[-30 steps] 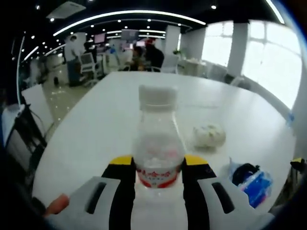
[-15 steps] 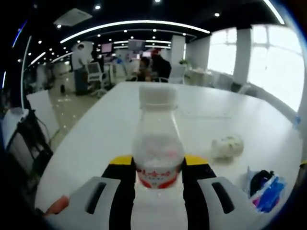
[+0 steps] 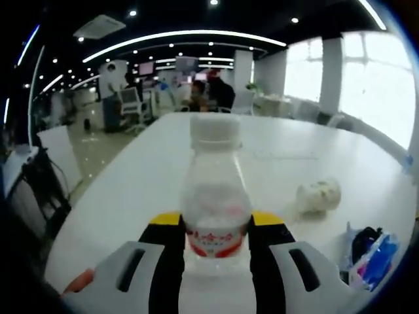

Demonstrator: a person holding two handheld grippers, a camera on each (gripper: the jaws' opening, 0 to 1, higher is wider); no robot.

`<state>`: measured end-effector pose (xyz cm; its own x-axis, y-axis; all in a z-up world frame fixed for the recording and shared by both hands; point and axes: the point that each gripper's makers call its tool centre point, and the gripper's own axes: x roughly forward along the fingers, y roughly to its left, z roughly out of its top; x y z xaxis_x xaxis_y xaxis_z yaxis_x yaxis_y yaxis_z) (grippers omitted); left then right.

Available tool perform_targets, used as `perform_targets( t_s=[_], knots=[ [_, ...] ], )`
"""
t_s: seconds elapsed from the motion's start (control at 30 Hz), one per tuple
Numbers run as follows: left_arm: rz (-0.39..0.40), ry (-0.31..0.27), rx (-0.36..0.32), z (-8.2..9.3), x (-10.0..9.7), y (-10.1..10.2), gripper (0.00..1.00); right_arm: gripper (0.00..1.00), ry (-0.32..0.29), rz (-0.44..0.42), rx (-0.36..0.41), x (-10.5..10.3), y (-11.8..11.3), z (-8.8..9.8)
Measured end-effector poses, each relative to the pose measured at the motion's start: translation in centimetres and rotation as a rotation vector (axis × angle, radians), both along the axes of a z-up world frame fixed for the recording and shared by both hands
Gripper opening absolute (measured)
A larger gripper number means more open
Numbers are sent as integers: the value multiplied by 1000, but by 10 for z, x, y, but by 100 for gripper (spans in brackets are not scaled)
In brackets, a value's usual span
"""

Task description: Arrange the tabletop items into an orderly group along one side of the table until the central work area is clear of visible clutter.

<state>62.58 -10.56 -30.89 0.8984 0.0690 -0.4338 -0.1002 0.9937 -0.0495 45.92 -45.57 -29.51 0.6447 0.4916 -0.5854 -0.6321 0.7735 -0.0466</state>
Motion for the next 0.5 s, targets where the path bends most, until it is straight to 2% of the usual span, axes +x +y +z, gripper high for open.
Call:
perform_targets(
  t_s=[0.3, 0.5],
  knots=[
    [16, -20, -14, 1, -4, -7, 35, 90, 11, 11, -15, -2, 1, -4],
    [44, -15, 12, 0, -5, -10, 35, 89, 11, 12, -16, -2, 0, -4]
  ],
)
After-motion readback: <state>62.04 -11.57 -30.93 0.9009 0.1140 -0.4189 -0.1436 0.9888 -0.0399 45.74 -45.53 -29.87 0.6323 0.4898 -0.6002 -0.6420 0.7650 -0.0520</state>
